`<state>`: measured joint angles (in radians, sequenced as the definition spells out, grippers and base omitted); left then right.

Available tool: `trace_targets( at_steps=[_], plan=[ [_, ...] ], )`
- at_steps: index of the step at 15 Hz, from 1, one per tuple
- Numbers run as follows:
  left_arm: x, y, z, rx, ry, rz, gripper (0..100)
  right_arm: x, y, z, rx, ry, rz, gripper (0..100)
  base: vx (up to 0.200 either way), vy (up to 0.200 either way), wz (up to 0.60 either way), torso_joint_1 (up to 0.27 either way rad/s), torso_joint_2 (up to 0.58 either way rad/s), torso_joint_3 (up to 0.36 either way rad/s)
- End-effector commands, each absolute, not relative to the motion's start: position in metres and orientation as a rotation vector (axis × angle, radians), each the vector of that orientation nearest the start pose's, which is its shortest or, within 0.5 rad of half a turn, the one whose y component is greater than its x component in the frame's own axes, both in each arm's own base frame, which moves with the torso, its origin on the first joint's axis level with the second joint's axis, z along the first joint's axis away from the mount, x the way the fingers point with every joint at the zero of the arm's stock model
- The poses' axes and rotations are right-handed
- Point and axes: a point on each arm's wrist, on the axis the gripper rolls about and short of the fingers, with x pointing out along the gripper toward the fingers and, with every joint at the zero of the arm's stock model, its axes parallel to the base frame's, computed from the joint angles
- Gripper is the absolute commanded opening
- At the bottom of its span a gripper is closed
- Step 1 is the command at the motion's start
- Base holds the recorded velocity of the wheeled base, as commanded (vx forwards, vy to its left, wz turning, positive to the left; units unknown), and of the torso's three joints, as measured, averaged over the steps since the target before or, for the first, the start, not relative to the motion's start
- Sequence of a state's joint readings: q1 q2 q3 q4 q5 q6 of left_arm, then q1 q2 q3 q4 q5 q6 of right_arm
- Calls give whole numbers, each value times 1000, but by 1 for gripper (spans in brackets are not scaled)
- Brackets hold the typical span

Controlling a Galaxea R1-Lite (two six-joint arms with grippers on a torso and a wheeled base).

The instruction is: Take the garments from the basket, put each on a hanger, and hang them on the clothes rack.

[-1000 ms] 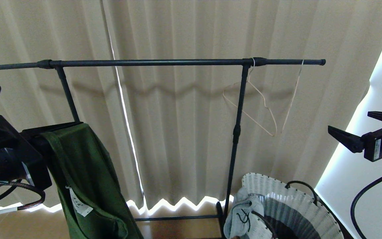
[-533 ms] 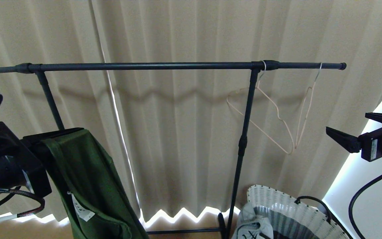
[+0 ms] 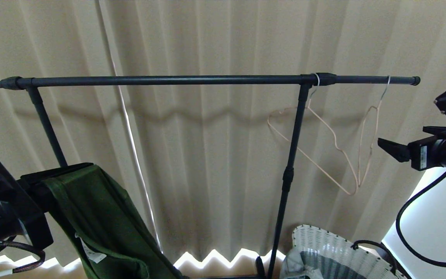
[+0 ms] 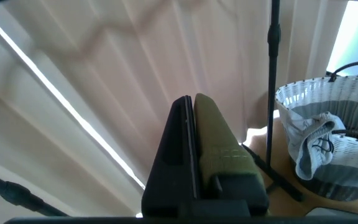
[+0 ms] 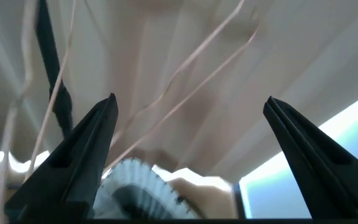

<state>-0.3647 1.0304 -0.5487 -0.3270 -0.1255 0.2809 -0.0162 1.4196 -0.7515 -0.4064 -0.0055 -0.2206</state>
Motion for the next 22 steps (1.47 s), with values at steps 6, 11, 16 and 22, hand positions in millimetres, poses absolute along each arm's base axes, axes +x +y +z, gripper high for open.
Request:
trace_targets(
  at_steps=[6,11,16,22],
  plan=[
    [127,-46,227,291,88,-472,0,303,-7,206,-107,417,-10,100,0,0,0,0,0,0],
    [127,-47,227,292,87,-476,0,314,-24,194,-115,462,-161,100,0,0,0,0,0,0],
    [127,-47,227,294,89,-480,0,311,-39,197,-71,452,-210,100,0,0,0,0,0,0],
    [127,-47,226,295,95,-481,0,317,-38,202,-38,429,-125,100,0,0,0,0,0,0]
  ],
)
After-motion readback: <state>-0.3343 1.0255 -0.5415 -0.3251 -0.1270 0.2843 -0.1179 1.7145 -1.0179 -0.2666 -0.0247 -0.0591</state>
